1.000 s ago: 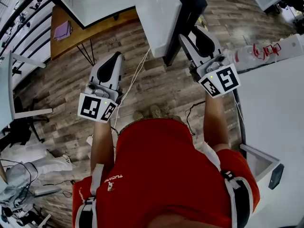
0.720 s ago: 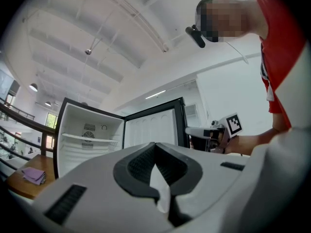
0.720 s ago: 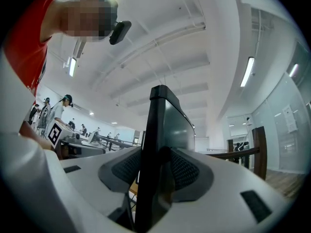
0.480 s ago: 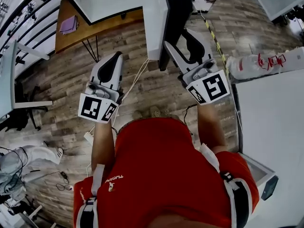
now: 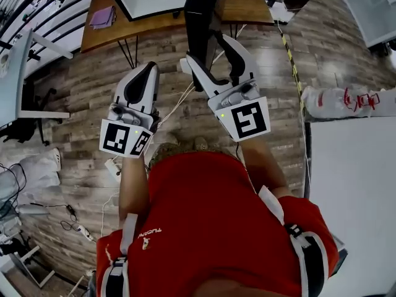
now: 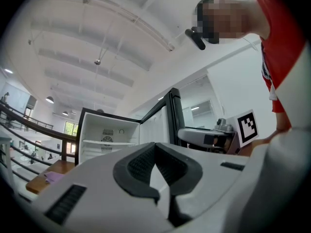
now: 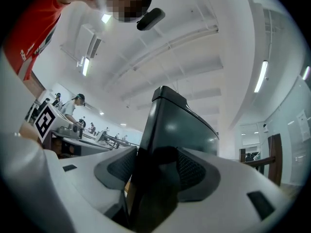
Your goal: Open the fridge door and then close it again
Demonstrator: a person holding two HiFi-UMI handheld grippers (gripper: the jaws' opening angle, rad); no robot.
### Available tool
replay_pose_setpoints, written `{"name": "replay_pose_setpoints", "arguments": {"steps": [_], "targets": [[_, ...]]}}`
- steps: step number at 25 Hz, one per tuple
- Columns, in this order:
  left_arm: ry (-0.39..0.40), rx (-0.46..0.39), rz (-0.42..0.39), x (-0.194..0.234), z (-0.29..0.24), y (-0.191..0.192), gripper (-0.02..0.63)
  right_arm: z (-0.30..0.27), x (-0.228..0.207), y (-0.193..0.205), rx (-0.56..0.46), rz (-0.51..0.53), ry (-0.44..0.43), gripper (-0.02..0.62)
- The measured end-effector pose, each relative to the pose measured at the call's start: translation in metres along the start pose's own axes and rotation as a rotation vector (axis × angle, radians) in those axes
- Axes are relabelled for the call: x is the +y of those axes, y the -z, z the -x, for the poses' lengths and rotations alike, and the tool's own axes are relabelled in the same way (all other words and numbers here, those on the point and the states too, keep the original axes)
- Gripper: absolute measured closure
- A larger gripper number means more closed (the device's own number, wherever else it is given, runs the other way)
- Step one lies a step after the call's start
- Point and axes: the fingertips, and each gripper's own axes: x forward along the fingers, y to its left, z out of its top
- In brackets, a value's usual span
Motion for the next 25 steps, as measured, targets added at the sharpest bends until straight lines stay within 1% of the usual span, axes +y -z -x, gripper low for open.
{"name": "replay_pose_setpoints", "arguments": {"steps": [4,7,13,16,20,22,25], "targets": [[-0.025,-0.012,-0.002,0.018,0.002,-0.002,0.597,-0.022,0.017,0.003,0.005,0.023,-0.027,0.334],[-0.025,-0.014,-0.004,0.036,0.001,-0.002,0.597,-0.041,0.028,0.002,-0.016,0.027,-0.045,0.333],[-0.014,-0.010,0.007,0.070,0.000,0.006,0.597,-0.071,0.041,0.007,-0.041,-0.021,-0.083,0.334],[-0.001,-0.013,0.012,0.102,0.000,0.006,0.597,-0.098,0.049,0.010,-0.048,-0.034,-0.100,0.334],[0.013,-0.023,0.022,0.148,-0.004,0.004,0.597,-0.142,0.056,0.019,-0.025,-0.020,-0.108,0.336],[0.020,-0.025,0.026,0.168,-0.006,0.003,0.597,-0.161,0.056,0.023,-0.012,-0.032,-0.099,0.350],[0.034,-0.026,0.028,0.194,-0.008,0.003,0.597,-0.188,0.053,0.030,0.009,-0.040,-0.071,0.398]]}}
